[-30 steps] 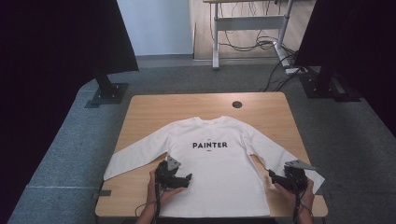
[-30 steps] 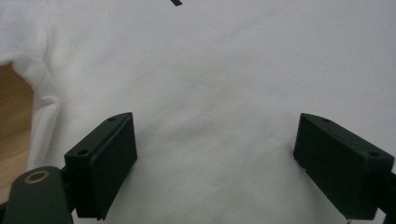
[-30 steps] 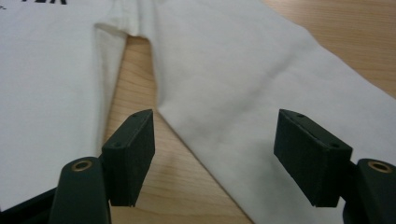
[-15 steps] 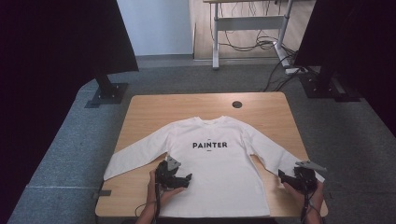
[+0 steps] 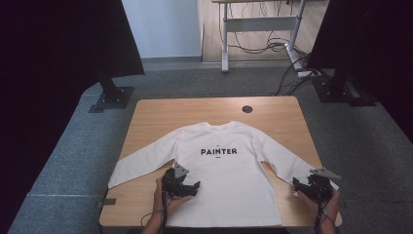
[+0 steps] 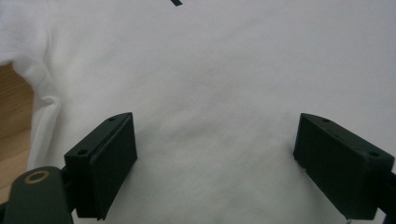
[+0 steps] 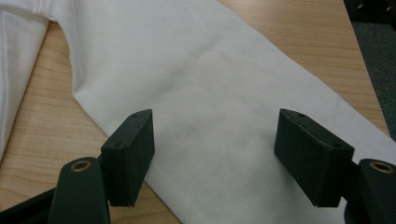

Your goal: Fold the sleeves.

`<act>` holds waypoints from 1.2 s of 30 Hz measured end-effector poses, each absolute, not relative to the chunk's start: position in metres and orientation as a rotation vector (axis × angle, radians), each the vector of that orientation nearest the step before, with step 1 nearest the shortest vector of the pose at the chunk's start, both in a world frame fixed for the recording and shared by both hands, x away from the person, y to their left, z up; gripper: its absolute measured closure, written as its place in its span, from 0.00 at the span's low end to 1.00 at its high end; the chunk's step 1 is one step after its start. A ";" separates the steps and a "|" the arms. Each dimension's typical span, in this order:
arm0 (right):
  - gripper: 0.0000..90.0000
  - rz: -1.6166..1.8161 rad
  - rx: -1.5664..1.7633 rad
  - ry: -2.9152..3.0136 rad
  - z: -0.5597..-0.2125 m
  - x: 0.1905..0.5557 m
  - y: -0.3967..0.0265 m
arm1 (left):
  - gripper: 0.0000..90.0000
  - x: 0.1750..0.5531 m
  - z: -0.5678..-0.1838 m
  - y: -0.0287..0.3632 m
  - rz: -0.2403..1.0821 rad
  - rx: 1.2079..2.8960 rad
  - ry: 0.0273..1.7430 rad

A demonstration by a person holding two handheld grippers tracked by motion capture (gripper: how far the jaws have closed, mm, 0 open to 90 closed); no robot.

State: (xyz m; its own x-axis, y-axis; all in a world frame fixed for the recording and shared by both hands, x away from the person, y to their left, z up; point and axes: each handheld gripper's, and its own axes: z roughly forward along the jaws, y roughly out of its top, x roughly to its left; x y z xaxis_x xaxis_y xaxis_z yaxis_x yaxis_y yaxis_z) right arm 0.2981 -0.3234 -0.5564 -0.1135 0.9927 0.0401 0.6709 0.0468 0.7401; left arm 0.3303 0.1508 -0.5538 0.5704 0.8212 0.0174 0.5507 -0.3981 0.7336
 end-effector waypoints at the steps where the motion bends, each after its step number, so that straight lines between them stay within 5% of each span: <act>1: 0.31 0.846 1.667 1.836 -0.557 0.298 -0.322 | 0.14 0.330 -0.554 0.151 0.499 2.106 1.092; 17: 0.32 0.858 1.670 1.845 -0.556 0.284 -0.313 | 0.14 0.330 -0.554 0.151 0.499 2.106 1.092; 36: 0.33 0.802 1.695 1.794 -0.552 0.273 -0.356 | 0.14 0.331 -0.554 0.151 0.497 2.107 1.090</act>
State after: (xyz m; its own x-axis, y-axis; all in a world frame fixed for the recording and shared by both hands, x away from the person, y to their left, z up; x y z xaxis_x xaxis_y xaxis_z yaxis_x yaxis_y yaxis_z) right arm 0.2733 -0.3556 -0.5520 -0.0630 0.9979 0.0149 0.6765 0.0317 0.7357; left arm 0.3307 0.1508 -0.5538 0.5716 0.8204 0.0169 0.5503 -0.3986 0.7337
